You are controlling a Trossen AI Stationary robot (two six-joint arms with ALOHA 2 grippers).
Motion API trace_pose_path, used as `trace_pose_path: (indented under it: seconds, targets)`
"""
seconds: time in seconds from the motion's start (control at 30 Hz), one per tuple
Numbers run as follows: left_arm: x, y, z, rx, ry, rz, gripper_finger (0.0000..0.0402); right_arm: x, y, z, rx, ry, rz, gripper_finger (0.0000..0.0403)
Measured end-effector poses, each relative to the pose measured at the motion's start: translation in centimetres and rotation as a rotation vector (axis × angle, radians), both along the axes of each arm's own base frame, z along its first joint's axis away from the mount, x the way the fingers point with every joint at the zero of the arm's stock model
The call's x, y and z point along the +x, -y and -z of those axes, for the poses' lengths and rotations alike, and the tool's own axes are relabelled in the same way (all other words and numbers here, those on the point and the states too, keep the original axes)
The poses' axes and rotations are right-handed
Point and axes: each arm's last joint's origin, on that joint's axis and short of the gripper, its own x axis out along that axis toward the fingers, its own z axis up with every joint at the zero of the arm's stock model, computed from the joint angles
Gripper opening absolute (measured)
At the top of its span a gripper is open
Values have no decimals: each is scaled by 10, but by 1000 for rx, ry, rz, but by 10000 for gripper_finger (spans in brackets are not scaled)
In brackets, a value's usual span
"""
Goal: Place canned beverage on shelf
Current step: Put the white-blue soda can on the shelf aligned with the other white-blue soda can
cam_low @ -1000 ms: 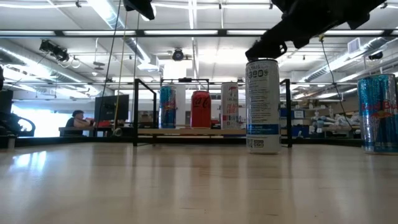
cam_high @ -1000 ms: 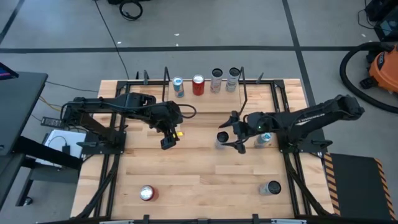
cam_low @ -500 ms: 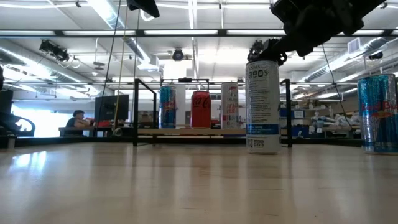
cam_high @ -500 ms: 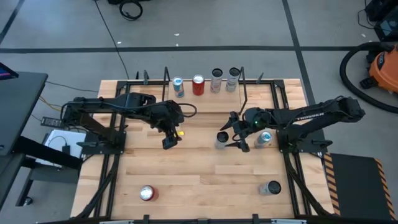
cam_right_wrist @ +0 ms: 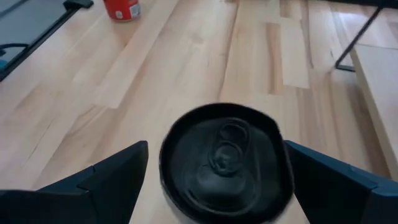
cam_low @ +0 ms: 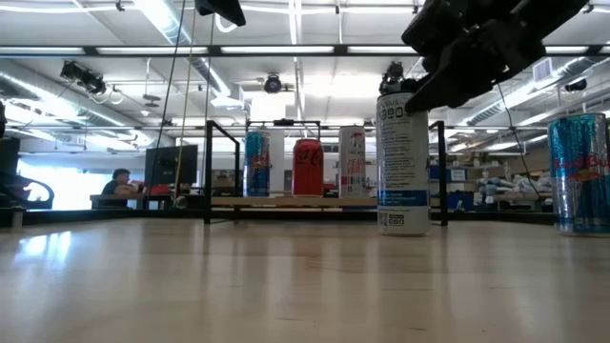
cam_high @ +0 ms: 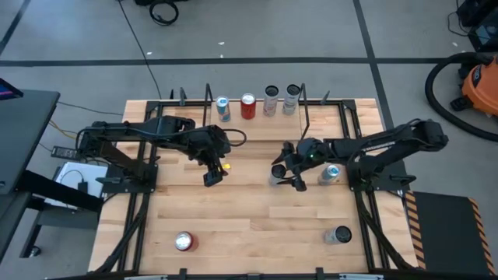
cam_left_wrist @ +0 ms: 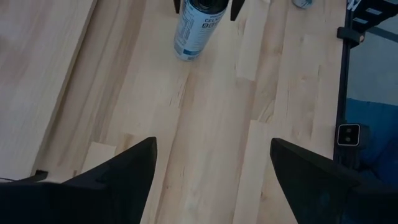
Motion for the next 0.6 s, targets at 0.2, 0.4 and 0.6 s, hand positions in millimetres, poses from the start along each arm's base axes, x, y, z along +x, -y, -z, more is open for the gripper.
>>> trace_pose_path:
  seconds: [0.2, 0.4, 0.6]
  targets:
    - [0, 0, 0, 0, -1, 0, 316, 2, 1, 1, -26, 6, 40, 353]
    - [0, 0, 0, 1, -1, 2, 316, 2, 2, 0, 8, 8, 90, 291]
    - [0, 0, 0, 1, -1, 2, 316, 3, 4, -1, 54, 11, 203, 256]
